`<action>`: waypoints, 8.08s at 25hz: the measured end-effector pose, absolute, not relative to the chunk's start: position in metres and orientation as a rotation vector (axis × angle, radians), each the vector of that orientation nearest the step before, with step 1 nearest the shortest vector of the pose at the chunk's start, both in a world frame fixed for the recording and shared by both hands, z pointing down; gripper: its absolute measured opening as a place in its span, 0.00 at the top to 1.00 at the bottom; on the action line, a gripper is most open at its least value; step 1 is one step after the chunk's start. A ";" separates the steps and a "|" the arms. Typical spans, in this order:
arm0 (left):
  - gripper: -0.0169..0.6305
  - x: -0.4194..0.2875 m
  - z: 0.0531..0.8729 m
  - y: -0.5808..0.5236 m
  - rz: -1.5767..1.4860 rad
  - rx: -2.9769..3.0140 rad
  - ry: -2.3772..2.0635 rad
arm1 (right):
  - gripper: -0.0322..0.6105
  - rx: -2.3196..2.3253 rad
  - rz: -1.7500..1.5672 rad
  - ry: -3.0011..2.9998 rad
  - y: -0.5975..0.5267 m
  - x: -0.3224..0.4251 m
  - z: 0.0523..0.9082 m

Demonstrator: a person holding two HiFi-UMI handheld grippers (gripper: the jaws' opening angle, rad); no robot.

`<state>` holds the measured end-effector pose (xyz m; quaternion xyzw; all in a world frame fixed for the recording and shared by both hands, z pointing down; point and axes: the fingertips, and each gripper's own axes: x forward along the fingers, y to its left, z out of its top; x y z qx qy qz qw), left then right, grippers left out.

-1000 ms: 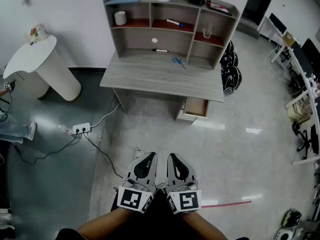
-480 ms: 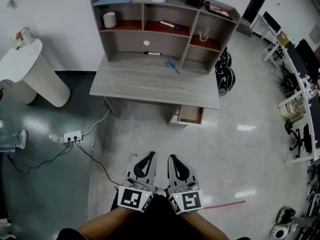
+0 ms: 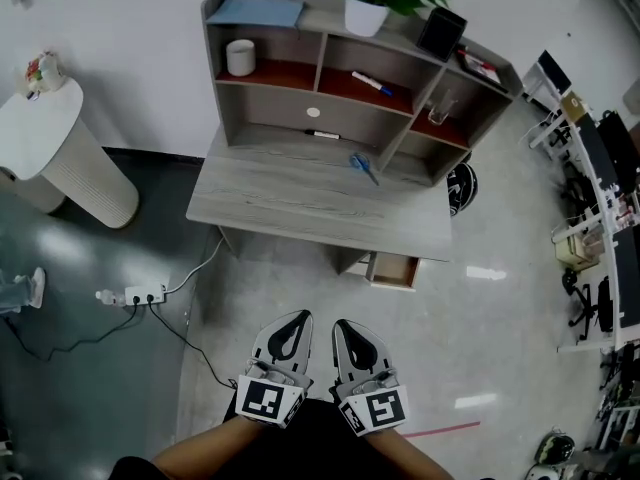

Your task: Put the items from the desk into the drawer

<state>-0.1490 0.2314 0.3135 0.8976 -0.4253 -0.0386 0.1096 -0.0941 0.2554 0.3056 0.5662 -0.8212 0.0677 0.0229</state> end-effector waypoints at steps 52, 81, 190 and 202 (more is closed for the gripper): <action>0.97 -0.143 0.360 -0.082 -0.072 2.411 -1.471 | 0.91 1.325 0.305 -2.372 -0.164 -0.025 0.426; 0.97 -0.169 0.418 -0.124 -0.139 2.078 -1.825 | 0.69 0.628 -0.156 -1.793 -0.375 0.013 0.663; 0.97 -0.153 0.423 0.051 0.035 2.458 -1.250 | 0.83 0.614 0.120 -1.752 -0.015 -0.011 0.583; 0.97 -0.076 0.434 0.067 0.125 2.545 -1.190 | 0.83 0.599 0.057 -1.749 0.051 0.038 0.587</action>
